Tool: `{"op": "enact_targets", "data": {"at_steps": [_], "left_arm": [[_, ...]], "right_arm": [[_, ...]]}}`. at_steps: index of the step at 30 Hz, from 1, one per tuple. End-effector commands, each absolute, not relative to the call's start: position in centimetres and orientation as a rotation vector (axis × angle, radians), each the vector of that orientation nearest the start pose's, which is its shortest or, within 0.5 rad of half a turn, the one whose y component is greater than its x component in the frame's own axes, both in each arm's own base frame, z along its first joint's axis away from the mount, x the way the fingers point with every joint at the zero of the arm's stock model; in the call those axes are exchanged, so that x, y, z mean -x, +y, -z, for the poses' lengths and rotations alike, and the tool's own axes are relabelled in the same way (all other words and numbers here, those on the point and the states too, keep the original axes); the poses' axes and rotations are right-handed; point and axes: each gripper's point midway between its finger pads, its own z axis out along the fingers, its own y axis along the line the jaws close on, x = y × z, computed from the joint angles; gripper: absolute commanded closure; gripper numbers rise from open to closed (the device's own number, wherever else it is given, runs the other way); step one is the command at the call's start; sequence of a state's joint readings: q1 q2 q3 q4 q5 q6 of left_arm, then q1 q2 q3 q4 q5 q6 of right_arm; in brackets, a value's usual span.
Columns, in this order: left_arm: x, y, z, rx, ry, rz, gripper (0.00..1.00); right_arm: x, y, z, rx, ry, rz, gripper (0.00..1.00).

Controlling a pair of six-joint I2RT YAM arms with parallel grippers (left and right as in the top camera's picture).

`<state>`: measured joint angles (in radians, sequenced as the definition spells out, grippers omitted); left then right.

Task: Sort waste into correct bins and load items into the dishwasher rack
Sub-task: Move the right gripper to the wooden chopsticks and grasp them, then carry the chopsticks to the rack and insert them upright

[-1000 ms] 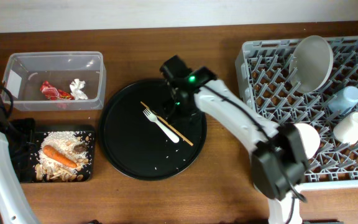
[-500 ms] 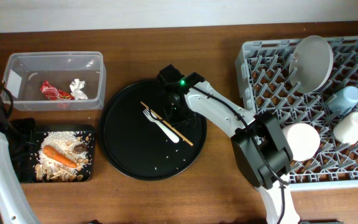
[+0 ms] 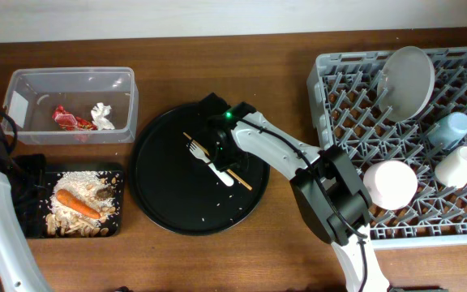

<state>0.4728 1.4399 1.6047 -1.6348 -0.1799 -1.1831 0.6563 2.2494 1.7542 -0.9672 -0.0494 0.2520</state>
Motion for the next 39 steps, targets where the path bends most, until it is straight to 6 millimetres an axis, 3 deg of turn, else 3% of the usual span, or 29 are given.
{"op": "enact_targets", "data": {"at_steps": [1, 10, 20, 26, 29, 34, 39], "left_arm": [[-19.9, 13.8, -23.3, 2.217, 1.983, -0.2, 0.01], [-19.9, 13.8, -23.3, 2.217, 1.983, -0.2, 0.01], [-19.9, 13.8, -23.4, 2.217, 1.982, -0.201, 0.01], [-19.9, 13.8, -23.3, 2.217, 1.983, -0.2, 0.01], [-19.9, 13.8, -23.3, 2.217, 1.983, -0.201, 0.01], [-19.9, 13.8, -23.3, 2.217, 1.983, -0.201, 0.01], [-19.9, 13.8, -23.4, 2.217, 1.982, -0.2, 0.01]], "right_arm": [[-35.6, 28.8, -0.6, 0.639, 3.003, -0.14, 0.59], [-35.3, 28.7, 0.2, 0.645, 3.021, -0.132, 0.59], [-35.5, 28.7, 0.4, 0.642, 3.014, -0.129, 0.96], [-36.0, 28.8, 0.1, 0.632, 3.001, -0.135, 0.96], [-36.9, 28.1, -1.6, 0.565, 3.013, -0.136, 0.96], [-38.9, 26.1, -7.2, 0.467, 2.983, -0.158, 0.96], [-40.5, 21.8, -13.4, 0.337, 2.954, -0.167, 0.96]]}}
